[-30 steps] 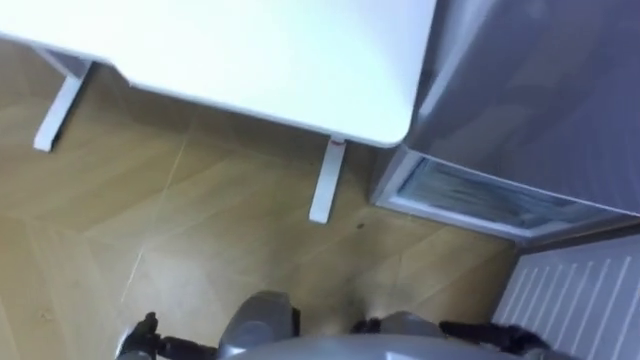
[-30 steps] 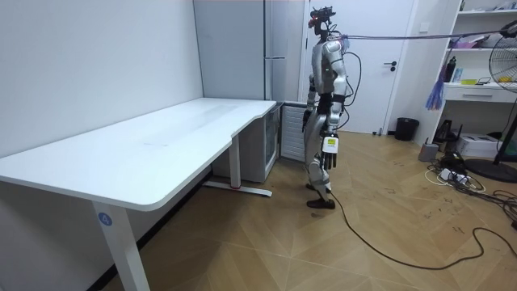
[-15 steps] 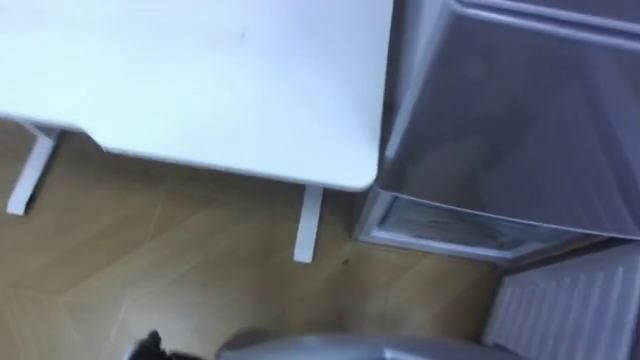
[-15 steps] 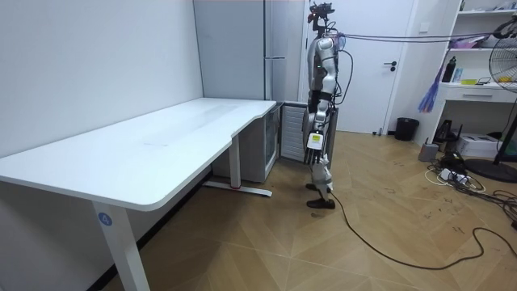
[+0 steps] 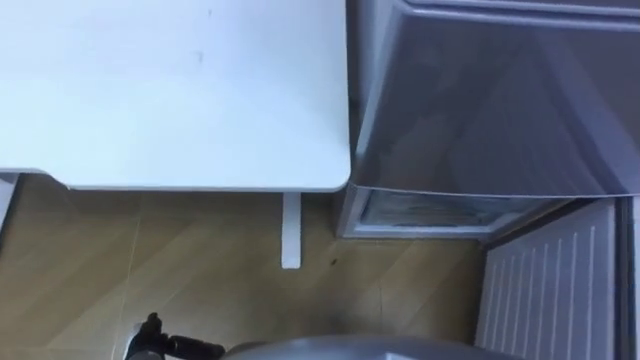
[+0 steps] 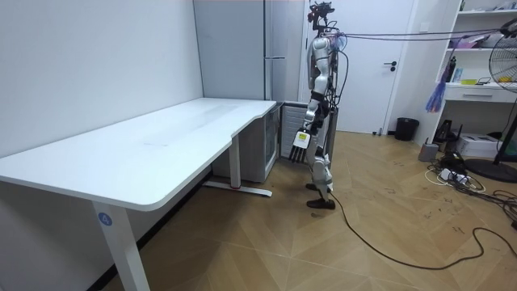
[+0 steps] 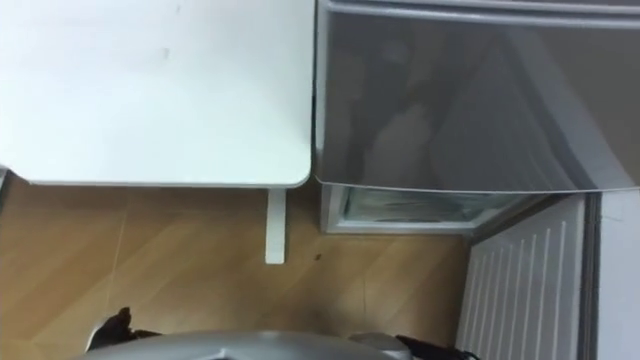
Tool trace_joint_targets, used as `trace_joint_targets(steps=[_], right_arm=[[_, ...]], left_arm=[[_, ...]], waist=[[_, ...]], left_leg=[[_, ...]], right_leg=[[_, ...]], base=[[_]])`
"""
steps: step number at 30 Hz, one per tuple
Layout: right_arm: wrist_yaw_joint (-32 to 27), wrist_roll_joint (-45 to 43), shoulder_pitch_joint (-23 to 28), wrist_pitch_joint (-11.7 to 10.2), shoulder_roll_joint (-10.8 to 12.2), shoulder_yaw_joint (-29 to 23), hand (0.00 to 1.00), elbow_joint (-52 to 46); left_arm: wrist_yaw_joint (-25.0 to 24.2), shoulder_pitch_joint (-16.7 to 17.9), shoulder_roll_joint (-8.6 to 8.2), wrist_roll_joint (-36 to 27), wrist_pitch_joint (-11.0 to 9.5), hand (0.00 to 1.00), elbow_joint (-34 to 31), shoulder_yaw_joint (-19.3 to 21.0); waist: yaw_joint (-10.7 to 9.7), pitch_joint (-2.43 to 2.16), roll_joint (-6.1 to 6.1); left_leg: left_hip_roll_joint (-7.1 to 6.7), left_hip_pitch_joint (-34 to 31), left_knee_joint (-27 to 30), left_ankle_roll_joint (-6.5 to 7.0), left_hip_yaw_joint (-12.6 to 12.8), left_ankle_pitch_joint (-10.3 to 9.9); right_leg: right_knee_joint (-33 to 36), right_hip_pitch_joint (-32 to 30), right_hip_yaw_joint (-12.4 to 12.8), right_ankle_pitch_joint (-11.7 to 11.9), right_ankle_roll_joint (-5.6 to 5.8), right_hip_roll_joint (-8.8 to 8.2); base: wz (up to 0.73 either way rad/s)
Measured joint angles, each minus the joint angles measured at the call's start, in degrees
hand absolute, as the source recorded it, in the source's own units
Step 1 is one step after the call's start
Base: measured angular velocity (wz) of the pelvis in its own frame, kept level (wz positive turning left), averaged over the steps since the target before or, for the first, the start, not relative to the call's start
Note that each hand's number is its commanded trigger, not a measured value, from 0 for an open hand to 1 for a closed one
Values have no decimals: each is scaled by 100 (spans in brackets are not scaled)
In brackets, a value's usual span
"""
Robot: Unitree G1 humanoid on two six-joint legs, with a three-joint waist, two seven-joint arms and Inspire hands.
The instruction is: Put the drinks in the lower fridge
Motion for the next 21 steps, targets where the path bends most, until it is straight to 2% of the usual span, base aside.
trace_joint_targets(steps=[5, 9, 13, 17, 21], right_arm=[[-5, -22, 108, 74, 0, -62, 0, 6], [-64, -100, 98, 154, 1, -69, 0, -3], [-287, -518, 33, 135, 2, -67, 0, -166], [-376, -1010, -53, 89, -7, -77, 0, -375], [-483, -1489, -120, 30, -36, -372, 0, -915]], left_arm=[[-4, -29, -9, 3, 9, 0, 21, 0], [-6, -33, -9, -5, 8, 0, 22, -10], [-2, -58, -14, 1, -15, 0, 118, -8], [4, -67, -13, 3, -154, 0, 124, -10], [1, -53, -11, 266, -220, 0, 119, -2]], waist=[[-106, -8, -12], [-104, -1, -31], [-49, 17, -56], [-47, 21, -91], [-46, 6, -133]], left_leg=[[3, 9, -17, 22, 0, 13], [13, 33, -18, 34, 69, 23], [35, 106, -27, 37, 190, 25], [31, 102, -26, 60, 225, 59], [29, 111, -26, 69, 268, 82]], right_leg=[[6, 0, 3, 23, 0, 3], [9, 3, 23, 56, -3, 11], [1, 28, 135, 112, -3, 40], [14, 7, 162, 157, 0, 34], [12, -4, 225, 203, 3, 37]], base=[[0], [-4], [-17], [-3], [-7]])
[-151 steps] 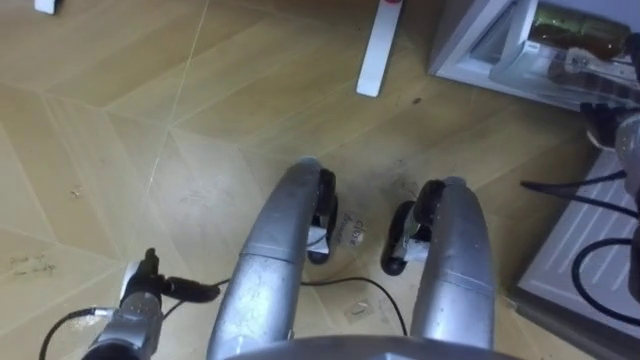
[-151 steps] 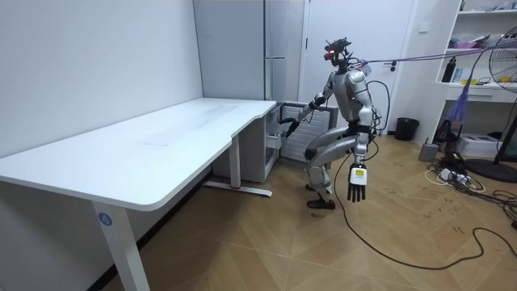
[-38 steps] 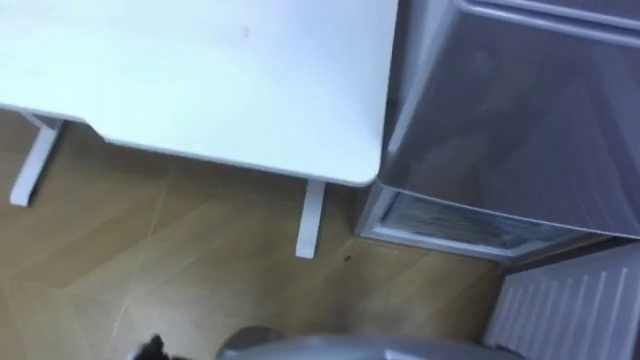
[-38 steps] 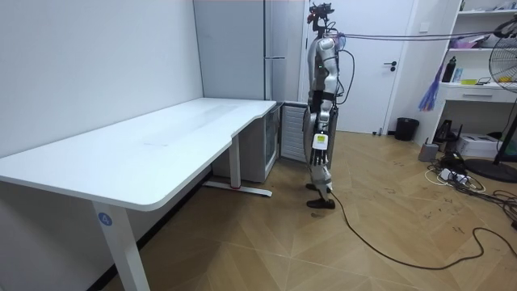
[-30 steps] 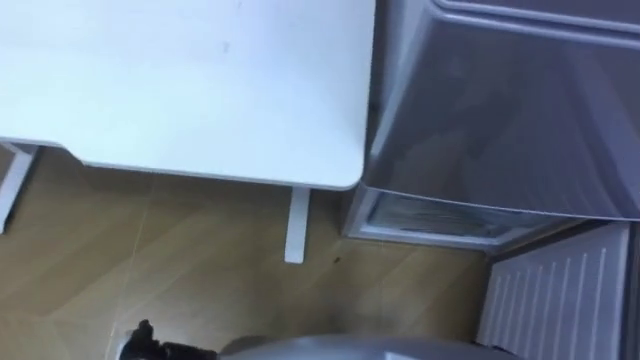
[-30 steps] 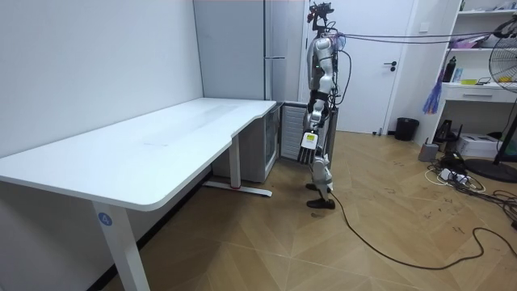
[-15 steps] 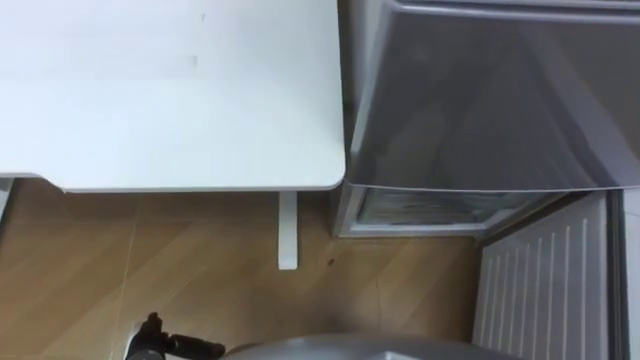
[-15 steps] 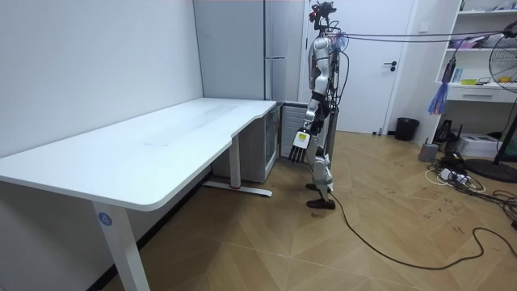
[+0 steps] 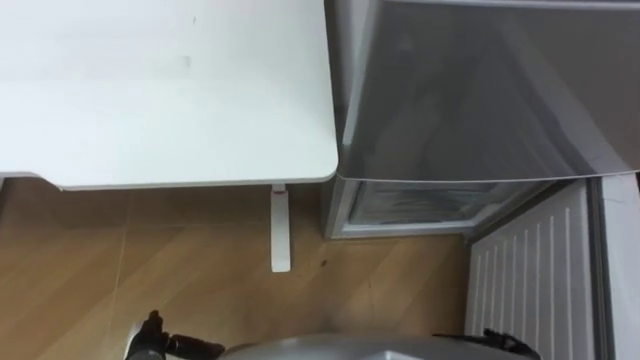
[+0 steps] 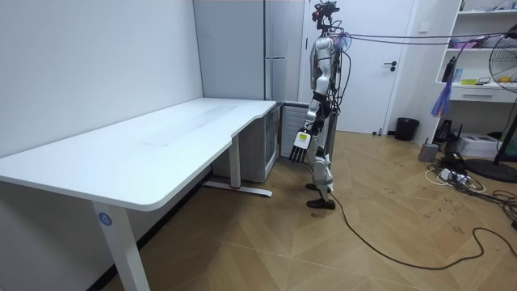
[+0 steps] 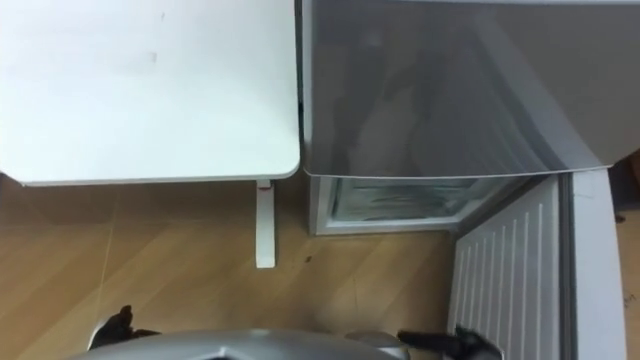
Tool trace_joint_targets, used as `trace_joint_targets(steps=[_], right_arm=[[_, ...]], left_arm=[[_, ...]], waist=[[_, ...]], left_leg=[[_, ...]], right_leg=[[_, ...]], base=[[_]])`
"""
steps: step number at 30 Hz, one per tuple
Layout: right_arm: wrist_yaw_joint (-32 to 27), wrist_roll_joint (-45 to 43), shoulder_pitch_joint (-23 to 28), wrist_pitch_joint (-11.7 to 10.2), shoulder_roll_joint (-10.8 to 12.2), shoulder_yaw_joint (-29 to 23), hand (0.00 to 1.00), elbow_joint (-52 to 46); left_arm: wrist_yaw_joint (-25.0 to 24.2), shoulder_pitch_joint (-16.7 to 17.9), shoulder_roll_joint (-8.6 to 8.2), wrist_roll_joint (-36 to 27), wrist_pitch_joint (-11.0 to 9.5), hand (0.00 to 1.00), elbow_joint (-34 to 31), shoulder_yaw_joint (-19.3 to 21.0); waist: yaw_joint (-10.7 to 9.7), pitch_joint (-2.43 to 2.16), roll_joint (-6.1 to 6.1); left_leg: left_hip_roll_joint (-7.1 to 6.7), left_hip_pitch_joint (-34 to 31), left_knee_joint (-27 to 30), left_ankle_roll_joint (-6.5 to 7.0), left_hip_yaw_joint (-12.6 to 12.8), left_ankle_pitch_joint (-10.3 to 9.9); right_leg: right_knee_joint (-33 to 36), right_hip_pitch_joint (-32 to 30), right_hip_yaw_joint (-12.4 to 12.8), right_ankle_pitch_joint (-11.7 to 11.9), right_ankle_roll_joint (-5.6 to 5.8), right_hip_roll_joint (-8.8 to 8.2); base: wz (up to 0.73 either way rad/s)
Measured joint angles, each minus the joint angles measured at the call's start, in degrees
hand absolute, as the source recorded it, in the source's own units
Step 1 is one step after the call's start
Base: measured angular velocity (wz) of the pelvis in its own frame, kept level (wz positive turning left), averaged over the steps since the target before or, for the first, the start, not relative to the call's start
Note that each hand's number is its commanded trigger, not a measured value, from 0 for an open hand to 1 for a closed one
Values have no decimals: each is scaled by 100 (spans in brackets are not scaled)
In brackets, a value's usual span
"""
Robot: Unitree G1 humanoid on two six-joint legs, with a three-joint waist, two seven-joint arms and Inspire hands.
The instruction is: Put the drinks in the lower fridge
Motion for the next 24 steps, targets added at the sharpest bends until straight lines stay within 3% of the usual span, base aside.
trace_joint_targets(steps=[10, 16, 24], right_arm=[[-231, -440, -195, -344, -253, -549, 0, -1260], [-333, -780, -184, -370, -262, -642, 0, -1321], [-846, -851, -106, -535, -267, -860, 0, -2470]], left_arm=[[-42, 20, 67, 45, -70, 0, -84, 123], [-43, 95, 93, 128, -177, 0, -95, 328], [-17, 93, 128, 132, -288, 0, -12, 332]], waist=[[-66, -26, -60], [-66, -43, -96], [-98, -37, -226]], left_leg=[[7, 10, 0, 11, 38, 19], [10, 76, -12, 7, 72, 25], [10, 80, -37, 9, 157, 27]], right_leg=[[-3, -12, 20, 61, -2, 8], [-3, -8, 95, 62, -4, 15], [-4, -38, 182, 63, -2, 21]], base=[[-2], [-5], [-4]])
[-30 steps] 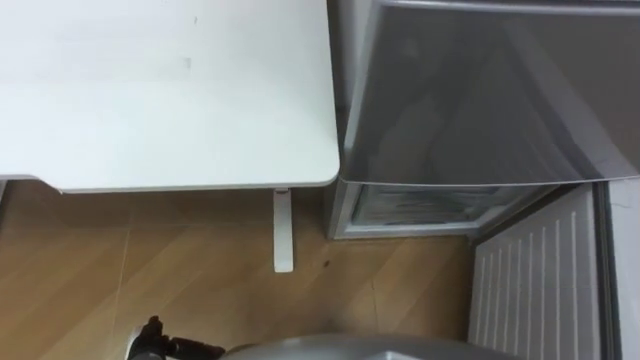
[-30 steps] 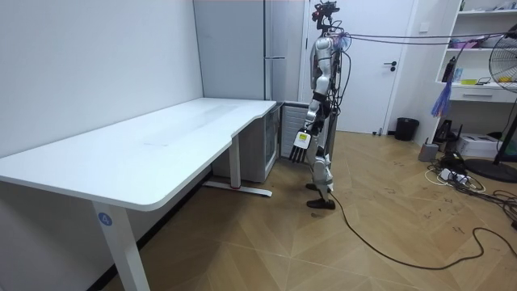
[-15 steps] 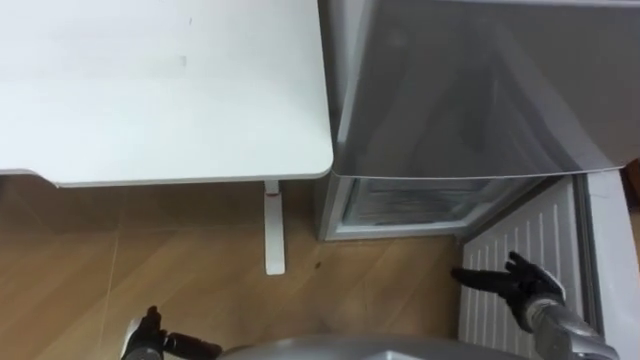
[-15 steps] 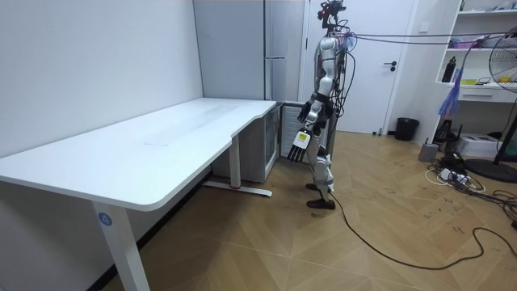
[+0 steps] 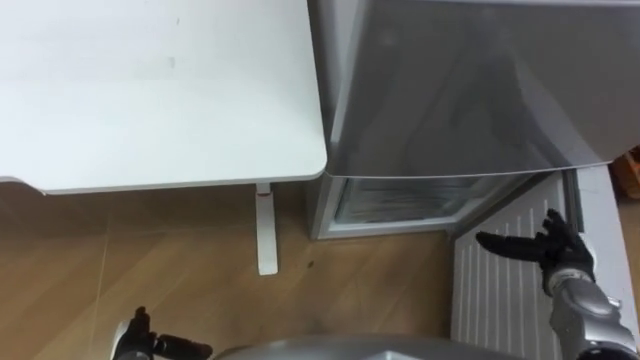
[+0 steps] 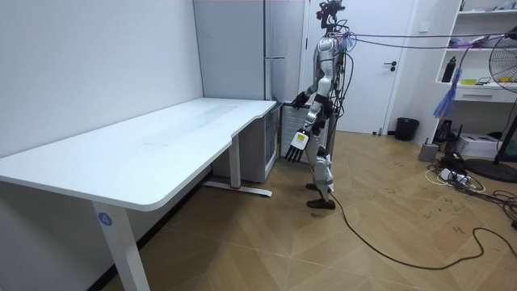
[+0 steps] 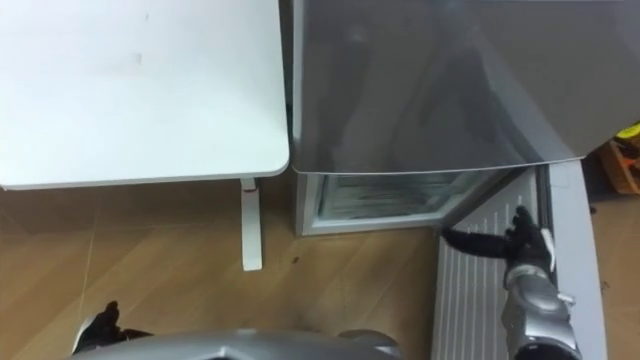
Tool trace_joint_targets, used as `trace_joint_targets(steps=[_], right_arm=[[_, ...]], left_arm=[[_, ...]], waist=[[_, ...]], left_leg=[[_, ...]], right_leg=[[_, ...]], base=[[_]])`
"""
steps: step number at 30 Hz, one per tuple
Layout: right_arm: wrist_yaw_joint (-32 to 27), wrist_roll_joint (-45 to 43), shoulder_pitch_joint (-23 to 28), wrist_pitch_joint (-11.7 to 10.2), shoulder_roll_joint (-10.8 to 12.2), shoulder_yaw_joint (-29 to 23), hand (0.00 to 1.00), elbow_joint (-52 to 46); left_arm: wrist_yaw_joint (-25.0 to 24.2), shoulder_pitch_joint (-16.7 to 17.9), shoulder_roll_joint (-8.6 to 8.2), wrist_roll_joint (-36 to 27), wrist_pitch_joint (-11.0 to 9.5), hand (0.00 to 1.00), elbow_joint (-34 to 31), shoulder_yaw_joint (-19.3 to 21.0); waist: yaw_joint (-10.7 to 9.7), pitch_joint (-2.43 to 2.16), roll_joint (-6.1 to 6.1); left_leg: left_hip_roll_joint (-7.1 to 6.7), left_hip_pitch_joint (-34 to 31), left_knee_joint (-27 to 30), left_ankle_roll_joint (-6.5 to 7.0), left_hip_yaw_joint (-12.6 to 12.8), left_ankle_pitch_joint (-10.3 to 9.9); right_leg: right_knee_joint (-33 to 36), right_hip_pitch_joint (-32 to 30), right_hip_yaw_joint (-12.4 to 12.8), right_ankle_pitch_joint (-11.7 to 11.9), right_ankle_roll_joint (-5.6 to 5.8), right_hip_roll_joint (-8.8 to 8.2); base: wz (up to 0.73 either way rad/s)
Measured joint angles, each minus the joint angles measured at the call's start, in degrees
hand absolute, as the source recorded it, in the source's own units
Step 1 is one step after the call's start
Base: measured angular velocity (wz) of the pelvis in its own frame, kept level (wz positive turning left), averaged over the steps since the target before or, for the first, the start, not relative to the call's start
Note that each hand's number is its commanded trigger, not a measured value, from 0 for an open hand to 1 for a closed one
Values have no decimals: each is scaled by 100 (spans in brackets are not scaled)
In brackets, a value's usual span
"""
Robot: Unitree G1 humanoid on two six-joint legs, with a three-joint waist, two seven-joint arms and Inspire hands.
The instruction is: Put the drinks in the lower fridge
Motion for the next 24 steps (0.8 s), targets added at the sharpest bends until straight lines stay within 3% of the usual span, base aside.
trace_joint_targets(steps=[5, 9, 14, 16, 24], right_arm=[[-301, -69, 230, -79, -31, -221, 0, -934], [-317, -315, 248, -84, -37, -413, 0, -1381], [-811, -735, 263, -98, -132, -482, 0, -1885], [-1036, -736, 267, -120, -149, -535, 0, -1939], [-1815, -489, 327, -149, -249, -831, 0, -1872]], left_arm=[[-41, 80, 31, 121, 5, 0, -116, 33], [-95, 90, 35, 121, 5, 0, -116, 42], [-93, 287, -2, 85, 5, 0, -334, 34], [-93, 316, 0, 37, 4, 0, -367, 12], [-93, 385, 0, 59, 10, 0, -548, 14]], waist=[[-5, -32, -53], [-51, -45, -18], [-138, -36, 30], [-159, -20, 54], [-186, -30, 55]], left_leg=[[5, -5, 0, 0, 5, 0], [0, 4, 1, 0, 8, 0], [4, 19, 4, 0, 51, 0], [4, 20, -2, 0, 52, 0], [1, 13, -81, 5, 49, 3]], right_leg=[[3, 6, -20, 0, 0, 3], [8, 18, -17, 3, 4, -2], [17, 11, 31, 6, 6, 5], [17, 13, 24, 7, 6, 8], [14, -20, 66, 8, 8, 16]], base=[[0], [0], [-2], [0], [0]])
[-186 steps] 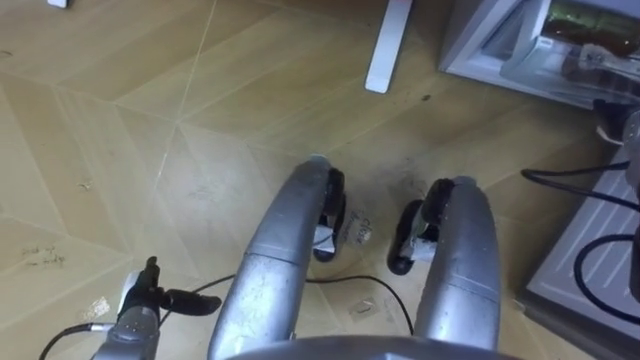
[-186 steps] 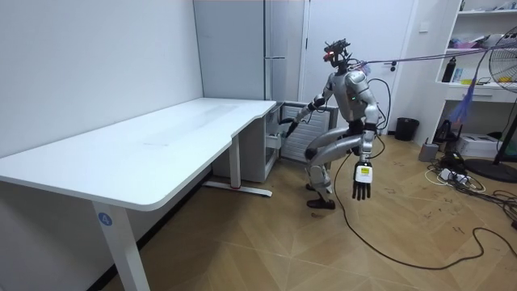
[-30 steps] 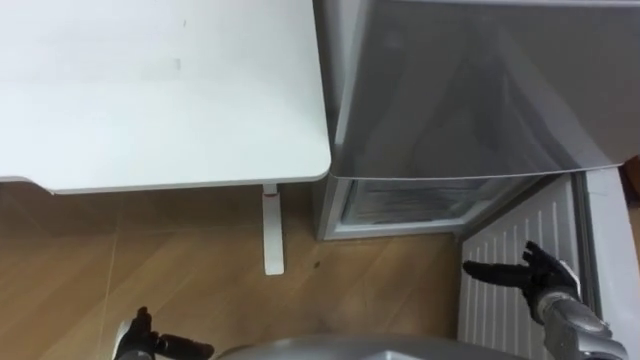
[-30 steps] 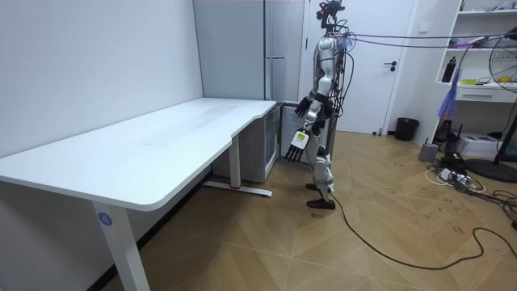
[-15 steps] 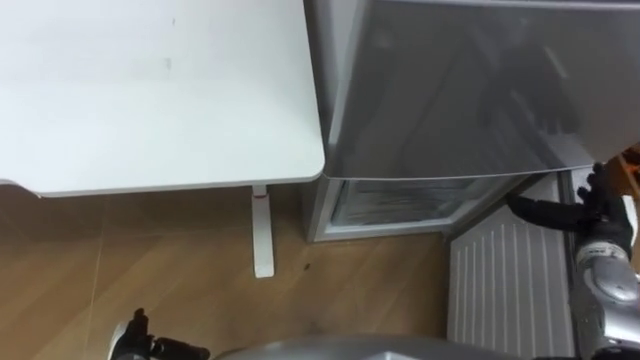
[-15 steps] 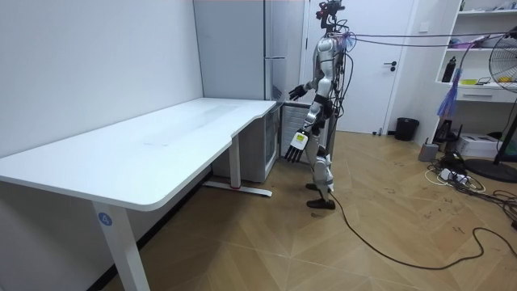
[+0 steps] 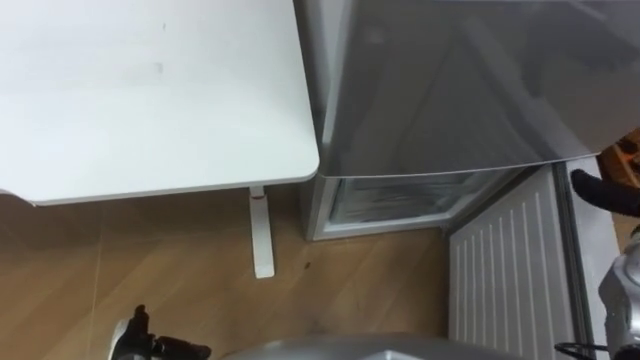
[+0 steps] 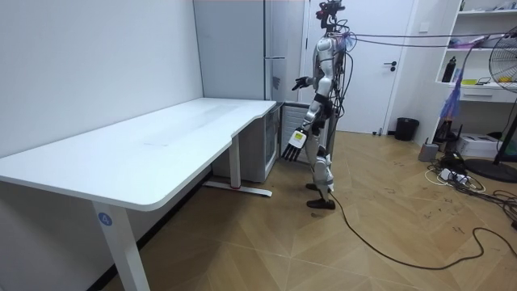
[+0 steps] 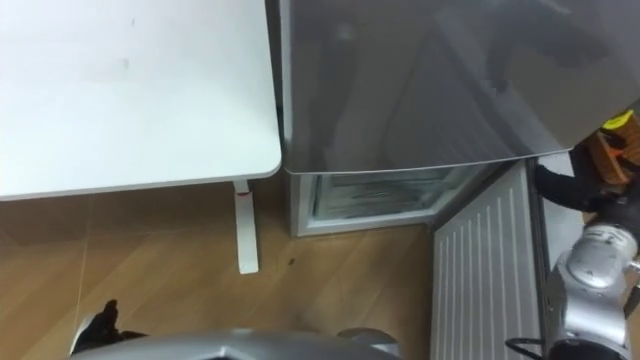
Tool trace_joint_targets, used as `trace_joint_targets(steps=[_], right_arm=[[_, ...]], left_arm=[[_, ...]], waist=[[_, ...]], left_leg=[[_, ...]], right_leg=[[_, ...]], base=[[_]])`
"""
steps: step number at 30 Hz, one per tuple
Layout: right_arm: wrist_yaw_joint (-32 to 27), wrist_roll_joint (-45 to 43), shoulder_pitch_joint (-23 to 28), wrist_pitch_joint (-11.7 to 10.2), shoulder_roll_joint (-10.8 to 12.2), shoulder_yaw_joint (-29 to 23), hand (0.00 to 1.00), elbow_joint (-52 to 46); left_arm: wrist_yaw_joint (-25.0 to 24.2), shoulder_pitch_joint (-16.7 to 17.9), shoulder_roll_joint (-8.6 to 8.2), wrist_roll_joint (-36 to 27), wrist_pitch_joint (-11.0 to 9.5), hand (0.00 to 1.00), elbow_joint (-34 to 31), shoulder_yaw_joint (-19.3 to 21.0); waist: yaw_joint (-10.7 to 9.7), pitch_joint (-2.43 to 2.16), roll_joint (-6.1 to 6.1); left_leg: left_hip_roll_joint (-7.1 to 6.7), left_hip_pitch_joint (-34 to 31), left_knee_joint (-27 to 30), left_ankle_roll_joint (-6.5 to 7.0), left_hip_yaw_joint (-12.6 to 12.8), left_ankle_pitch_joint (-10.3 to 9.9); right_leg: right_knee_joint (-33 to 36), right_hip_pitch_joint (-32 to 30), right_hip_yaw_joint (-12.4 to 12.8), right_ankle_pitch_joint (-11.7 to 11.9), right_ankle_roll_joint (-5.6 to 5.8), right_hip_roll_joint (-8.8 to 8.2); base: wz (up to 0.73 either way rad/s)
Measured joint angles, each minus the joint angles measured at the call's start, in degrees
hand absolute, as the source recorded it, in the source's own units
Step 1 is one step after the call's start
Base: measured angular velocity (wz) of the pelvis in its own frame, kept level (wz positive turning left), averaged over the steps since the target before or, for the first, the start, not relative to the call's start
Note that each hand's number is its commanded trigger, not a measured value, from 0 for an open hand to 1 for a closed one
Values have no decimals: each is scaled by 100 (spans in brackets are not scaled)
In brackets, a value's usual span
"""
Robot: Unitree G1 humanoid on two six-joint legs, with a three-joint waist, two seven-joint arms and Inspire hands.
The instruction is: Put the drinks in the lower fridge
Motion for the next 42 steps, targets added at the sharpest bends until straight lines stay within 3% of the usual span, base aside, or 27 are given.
trace_joint_targets(steps=[6, 11, 17, 20, 23, 27, 33, 42], right_arm=[[-490, 280, 112, 0, 1, -266, 0, 122], [-516, 1446, 132, 53, 3, -266, 0, 838], [-170, 1908, 143, 156, 11, -259, 0, 1619], [34, 2511, 160, 160, 22, -262, 0, 1922], [81, 2752, 161, 35, 10, -263, 0, 1961], [291, 2849, 256, -1, 18, -263, 0, 2042], [479, 3008, 341, 12, 173, -257, 0, 2072], [674, 3705, 282, -4, 339, -130, 0, 2051]], left_arm=[[1, 87, -3, 19, 41, 0, -75, 75], [2, 105, 4, 12, 137, 0, -65, 84], [-1, 110, -28, 13, 204, 0, -72, 78], [-54, 106, -76, 47, 217, 0, -71, 131], [-49, 112, -67, 52, 217, 0, -72, 201], [-37, 119, -63, 58, 220, 0, -71, 204], [-30, 114, -61, 175, 245, 0, -71, 192], [-4, -33, -31, 164, 250, 0, 99, 5]], waist=[[-61, -6, -2], [-119, -3, -57], [-156, 1, -15], [-131, 23, 14], [-117, 29, 42], [-123, -5, 42], [-138, -36, -54], [-99, -28, -46]], left_leg=[[-5, 0, -15, -1, -1, 7], [-3, 15, -13, -1, -7, 7], [-2, 42, -10, 1, 15, 8], [0, 64, -25, 2, 62, 8], [6, 71, -53, 2, 128, 8], [5, 56, -64, 2, 133, 9], [4, 39, -67, 2, 135, 9], [5, 50, -25, 10, 241, 12]], right_leg=[[-14, -15, 9, 0, 0, 1], [-24, -1, 8, 0, 1, -2], [-6, 13, 32, 0, 1, -2], [-11, 25, 60, 0, 1, -1], [-15, -3, 104, -1, 1, 8], [-20, -66, 86, -1, 2, 10], [-14, -50, 68, 3, 6, -1], [22, -80, 102, 43, 15, -16]], base=[[0], [0], [0], [-4], [-10], [-1], [0], [-6]])
